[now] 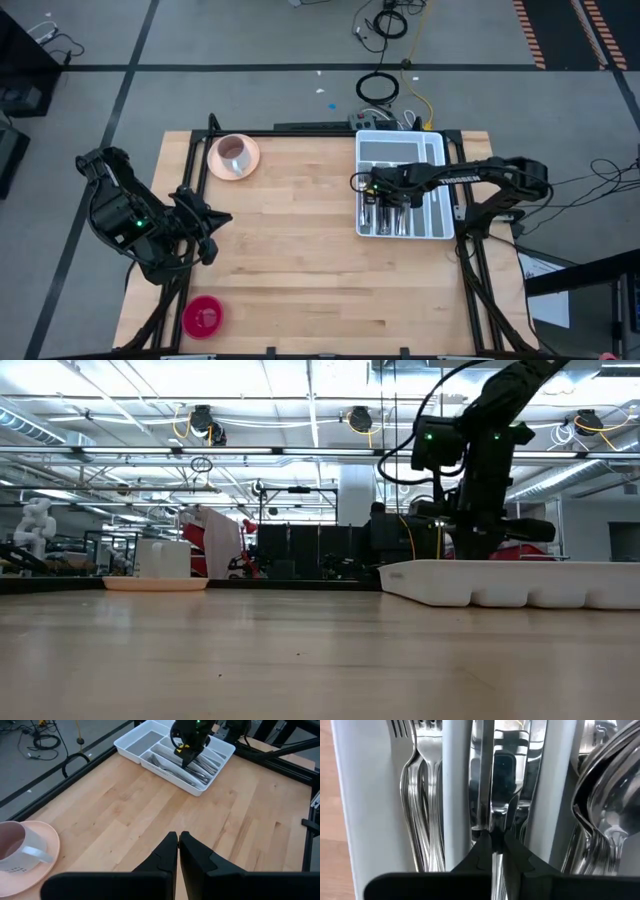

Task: Sort silverware
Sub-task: Put the silver knife into the white silverware tray, then return to Home Position

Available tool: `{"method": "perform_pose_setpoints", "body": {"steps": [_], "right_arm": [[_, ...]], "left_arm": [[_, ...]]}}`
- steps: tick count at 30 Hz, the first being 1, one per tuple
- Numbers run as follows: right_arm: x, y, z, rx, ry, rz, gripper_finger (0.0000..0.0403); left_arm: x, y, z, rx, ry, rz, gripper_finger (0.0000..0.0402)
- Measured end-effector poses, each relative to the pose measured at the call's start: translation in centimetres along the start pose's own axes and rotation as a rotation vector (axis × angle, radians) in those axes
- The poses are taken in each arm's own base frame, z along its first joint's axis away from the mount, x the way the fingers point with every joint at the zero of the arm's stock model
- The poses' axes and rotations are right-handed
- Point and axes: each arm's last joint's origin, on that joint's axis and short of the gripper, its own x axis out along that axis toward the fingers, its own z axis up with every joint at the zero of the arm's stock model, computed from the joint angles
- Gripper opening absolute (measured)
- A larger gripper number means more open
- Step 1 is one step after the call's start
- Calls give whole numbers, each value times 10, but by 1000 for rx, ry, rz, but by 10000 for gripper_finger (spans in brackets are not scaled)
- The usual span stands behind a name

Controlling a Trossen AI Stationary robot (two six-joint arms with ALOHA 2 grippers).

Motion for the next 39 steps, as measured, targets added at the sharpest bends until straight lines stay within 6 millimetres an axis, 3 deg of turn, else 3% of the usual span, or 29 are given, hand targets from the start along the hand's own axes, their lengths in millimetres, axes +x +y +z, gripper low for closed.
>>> {"method": "perform_pose_setpoints", "body": {"steps": [10, 19, 24, 33, 39], "right_arm": [[2, -2, -3, -46, -2, -13, 16], [4, 0, -3, -135, 10, 7, 118], [-1, 4, -3, -183, 43, 25, 154], [-20, 0, -4, -235, 84, 35, 154], [-49, -5, -3, -397, 28, 155, 151]], "left_arm": [[0, 0, 0, 1, 0, 1, 25], [0, -1, 0, -10, -2, -8, 25], [0, -2, 1, -21, -4, -17, 25], [0, -2, 1, -19, -8, -14, 25], [0, -3, 2, -66, -57, -11, 25]]}}
